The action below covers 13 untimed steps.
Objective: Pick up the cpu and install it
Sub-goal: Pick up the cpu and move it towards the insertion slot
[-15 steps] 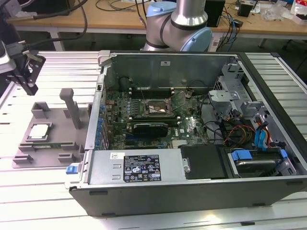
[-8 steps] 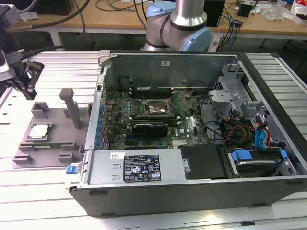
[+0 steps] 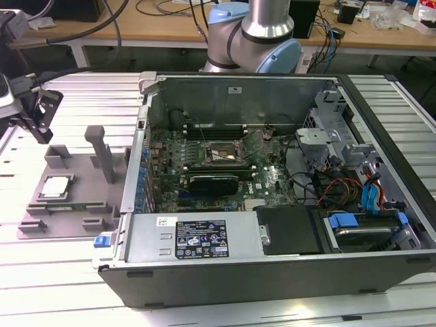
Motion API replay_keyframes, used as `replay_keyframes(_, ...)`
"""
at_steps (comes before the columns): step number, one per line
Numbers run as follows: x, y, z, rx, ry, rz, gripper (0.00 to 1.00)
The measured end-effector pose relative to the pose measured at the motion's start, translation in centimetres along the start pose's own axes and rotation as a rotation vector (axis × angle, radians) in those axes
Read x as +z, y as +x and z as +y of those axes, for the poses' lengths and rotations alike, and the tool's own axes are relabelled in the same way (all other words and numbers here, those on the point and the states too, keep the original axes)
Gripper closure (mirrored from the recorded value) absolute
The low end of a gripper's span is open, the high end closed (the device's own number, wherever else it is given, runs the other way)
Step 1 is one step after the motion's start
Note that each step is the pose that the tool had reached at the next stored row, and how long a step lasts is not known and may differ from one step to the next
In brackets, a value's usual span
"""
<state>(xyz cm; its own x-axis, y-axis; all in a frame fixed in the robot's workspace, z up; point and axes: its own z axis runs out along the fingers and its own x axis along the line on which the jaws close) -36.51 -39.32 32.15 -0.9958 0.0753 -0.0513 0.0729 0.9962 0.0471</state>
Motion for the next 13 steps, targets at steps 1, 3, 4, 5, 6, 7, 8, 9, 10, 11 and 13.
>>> replay_keyframes(1, 0.00, 0.00, 0.00, 0.000, 0.0000, 0.0000, 0.89)
replay_keyframes(3, 0.02, 0.00, 0.00, 0.000, 0.0000, 0.0000, 0.89)
replay_keyframes(4, 0.02, 0.00, 0.00, 0.000, 0.0000, 0.0000, 0.89)
replay_keyframes(5, 0.02, 0.00, 0.00, 0.000, 0.0000, 0.0000, 0.89)
replay_keyframes(6, 0.03, 0.00, 0.00, 0.000, 0.0000, 0.0000, 0.89)
replay_keyframes(7, 0.05, 0.01, -0.01, 0.000, -0.0001, -0.0002, 0.89)
replay_keyframes(8, 0.07, 0.07, 0.00, 0.000, -0.0002, -0.0003, 0.89)
replay_keyframes(9, 0.07, 0.18, -0.01, 0.000, -0.0001, -0.0001, 0.89)
replay_keyframes(10, 0.08, 0.31, -0.01, 0.000, 0.0000, 0.0000, 0.89)
replay_keyframes(11, 0.08, 0.39, -0.01, -0.001, 0.0000, 0.0000, 0.89)
replay_keyframes(13, 0.10, 0.66, -0.03, -0.002, -0.0001, 0.0000, 0.89)
